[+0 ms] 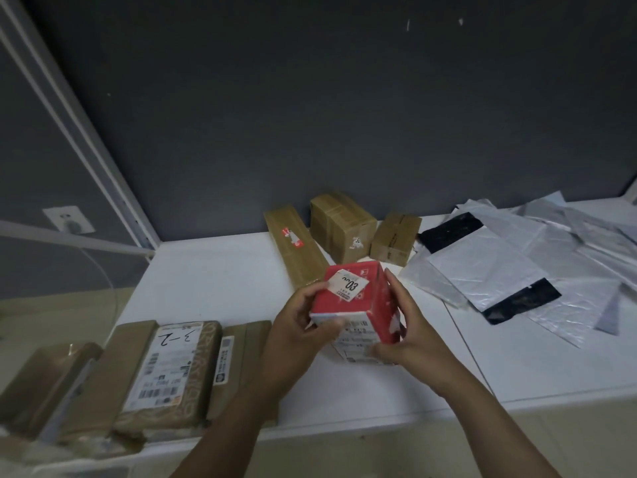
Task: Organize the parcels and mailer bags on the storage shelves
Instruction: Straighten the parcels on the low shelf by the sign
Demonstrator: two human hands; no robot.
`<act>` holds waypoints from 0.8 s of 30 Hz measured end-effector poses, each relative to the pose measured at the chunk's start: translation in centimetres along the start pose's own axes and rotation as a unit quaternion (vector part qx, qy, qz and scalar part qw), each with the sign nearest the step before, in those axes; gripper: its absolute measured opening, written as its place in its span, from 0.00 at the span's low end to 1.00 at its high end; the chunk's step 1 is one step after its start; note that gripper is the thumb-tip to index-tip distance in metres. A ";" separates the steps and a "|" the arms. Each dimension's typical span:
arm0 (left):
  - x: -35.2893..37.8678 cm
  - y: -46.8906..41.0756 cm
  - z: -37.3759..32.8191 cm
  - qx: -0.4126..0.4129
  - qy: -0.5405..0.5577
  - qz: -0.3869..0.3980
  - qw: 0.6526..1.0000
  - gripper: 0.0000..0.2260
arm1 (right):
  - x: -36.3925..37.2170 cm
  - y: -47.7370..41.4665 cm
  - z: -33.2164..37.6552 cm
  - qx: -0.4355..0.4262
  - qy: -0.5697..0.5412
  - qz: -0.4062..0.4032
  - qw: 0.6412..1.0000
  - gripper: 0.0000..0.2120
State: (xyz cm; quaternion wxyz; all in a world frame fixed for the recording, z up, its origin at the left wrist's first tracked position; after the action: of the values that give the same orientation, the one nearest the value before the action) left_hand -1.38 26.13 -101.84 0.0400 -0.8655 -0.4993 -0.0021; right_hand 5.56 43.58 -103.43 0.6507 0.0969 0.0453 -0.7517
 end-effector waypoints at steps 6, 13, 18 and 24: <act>-0.9 1.6 -0.1 -0.033 -0.011 0.006 0.999 0.23 | 0.9 0.4 0.4 -0.029 0.061 0.009 0.998 0.44; -1.6 3.5 -0.6 -0.028 0.002 0.024 0.999 0.26 | 1.9 1.3 1.0 -0.010 0.026 0.081 0.996 0.38; -3.0 3.9 0.6 -0.038 -0.043 0.024 0.998 0.32 | 3.5 1.6 1.1 -0.012 0.039 0.069 0.997 0.40; -3.4 4.2 3.6 -0.014 -0.232 0.044 0.972 0.35 | 4.8 1.7 -1.7 -0.040 0.193 0.021 0.980 0.35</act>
State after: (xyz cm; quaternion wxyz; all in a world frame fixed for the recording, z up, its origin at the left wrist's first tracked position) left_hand 0.40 21.33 -105.84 -0.0888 -0.8641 -0.4562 0.1932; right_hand 6.68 38.95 -105.94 0.6489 0.2152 0.1981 -0.7024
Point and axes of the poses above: each hand's wrist, its own y-axis away from the middle knuckle, its own x-axis out of the palm, z = x × y, the point moved 3 cm from there along -y, towards the middle knuckle, and after that the axes turned 4 degrees about y, right-handed, at the moved point
